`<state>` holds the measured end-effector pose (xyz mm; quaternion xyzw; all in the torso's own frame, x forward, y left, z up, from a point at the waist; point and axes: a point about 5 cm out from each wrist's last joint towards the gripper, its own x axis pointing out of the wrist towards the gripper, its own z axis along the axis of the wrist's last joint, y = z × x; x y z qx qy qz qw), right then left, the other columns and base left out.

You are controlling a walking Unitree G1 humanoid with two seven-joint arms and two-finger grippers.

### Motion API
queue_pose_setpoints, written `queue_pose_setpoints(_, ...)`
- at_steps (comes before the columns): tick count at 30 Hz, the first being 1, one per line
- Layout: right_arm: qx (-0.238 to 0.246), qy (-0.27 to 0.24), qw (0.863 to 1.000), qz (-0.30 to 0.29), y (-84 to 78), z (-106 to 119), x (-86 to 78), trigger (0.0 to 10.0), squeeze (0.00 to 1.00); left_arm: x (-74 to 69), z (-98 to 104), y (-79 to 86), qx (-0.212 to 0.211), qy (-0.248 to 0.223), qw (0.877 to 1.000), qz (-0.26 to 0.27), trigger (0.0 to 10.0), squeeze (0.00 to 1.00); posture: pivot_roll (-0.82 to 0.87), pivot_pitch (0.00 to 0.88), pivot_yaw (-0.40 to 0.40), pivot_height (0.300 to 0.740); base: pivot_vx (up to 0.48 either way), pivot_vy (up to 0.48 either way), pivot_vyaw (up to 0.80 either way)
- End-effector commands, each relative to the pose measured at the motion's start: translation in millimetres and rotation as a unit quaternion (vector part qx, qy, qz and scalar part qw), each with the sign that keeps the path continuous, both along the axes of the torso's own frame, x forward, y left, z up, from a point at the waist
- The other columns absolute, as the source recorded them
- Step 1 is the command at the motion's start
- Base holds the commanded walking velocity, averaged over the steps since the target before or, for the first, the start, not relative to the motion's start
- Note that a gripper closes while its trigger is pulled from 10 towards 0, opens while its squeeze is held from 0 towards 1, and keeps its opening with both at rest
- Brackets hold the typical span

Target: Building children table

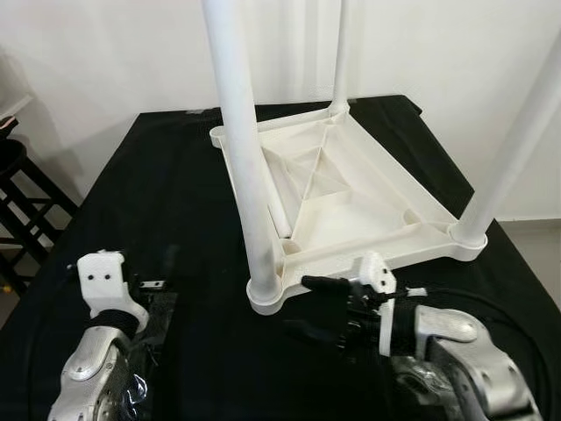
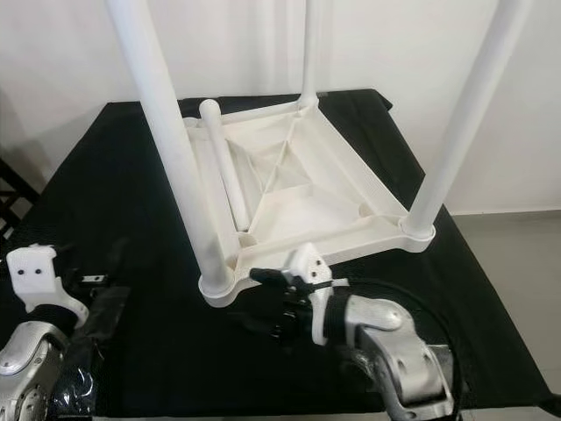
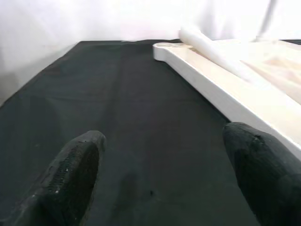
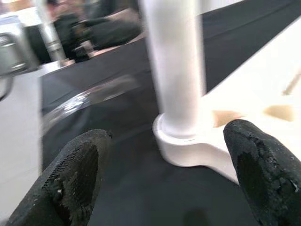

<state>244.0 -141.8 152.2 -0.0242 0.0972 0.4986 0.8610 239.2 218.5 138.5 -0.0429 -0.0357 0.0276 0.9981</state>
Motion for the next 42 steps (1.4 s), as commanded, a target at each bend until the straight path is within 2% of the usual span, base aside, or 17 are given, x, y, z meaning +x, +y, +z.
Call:
queue_pose_setpoints(1,0.011,-0.007,1.0,-0.018,-0.1,3,3.4,10.0,0.0,-3.5,-4,-1.7,0.006,0.015,1.0,-0.001,10.0,0.0,-0.1,0.046,0.062,0.74,0.0,0.0,0.0)
queue_pose_setpoints(3,0.023,-0.005,0.999,-0.048,-1.2,2,7.4,10.0,0.0,-6.9,-6,-6.2,-0.002,0.019,1.0,-0.018,10.0,0.0,-0.1,0.041,0.06,0.74,0.0,0.0,0.0)
queue_pose_setpoints(11,0.022,0.01,1.0,0.002,13.8,-7,-7.9,10.0,0.0,-13.3,-9,-13.7,-0.015,0.028,0.999,-0.035,10.0,0.0,-0.1,0.021,0.054,0.74,0.0,-0.48,0.0)
queue_pose_setpoints(18,0.017,0.013,1.0,0.007,14.7,-10,-8.9,10.0,0.0,-17.8,-13,-15.1,-0.019,0.036,0.999,-0.036,10.0,0.0,-0.1,0.016,0.053,0.74,0.0,-0.48,0.0)
queue_pose_setpoints(19,0.013,0.014,1.0,0.007,14.7,-13,-7.1,10.0,0.0,-23.3,-17,-15.5,-0.024,0.046,0.998,-0.032,10.0,0.0,-0.1,0.009,0.054,0.74,0.0,-0.48,0.0)
queue_pose_setpoints(28,-0.003,0.009,1.0,-0.009,14.7,-18,-2.3,10.0,0.0,-36.2,-27,-10.7,-0.035,0.072,0.997,-0.009,10.0,0.0,-0.1,0.002,0.058,0.74,0.0,-0.48,0.0)
queue_pose_setpoints(30,-0.009,0.007,0.999,-0.03,13.8,-20,2.4,10.0,0.0,-42.5,-34,-5.6,-0.041,0.088,0.995,0.013,10.0,0.0,-0.09,0.0,0.061,0.74,0.0,-0.48,0.0)
queue_pose_setpoints(37,-0.012,-0.004,0.999,-0.047,13.6,-20,7.2,10.0,0.0,-45.3,-36,-4.2,-0.042,0.092,0.995,0.023,10.0,0.0,-0.1,0.0,0.058,0.74,0.0,-0.48,0.0)
queue_pose_setpoints(42,-0.012,-0.023,0.996,-0.08,13.8,-19,15.7,10.0,0.0,-37.0,-22,-16.3,-0.026,0.065,0.997,-0.015,10.0,0.0,-0.1,0.0,0.056,0.74,0.0,-0.48,0.0)
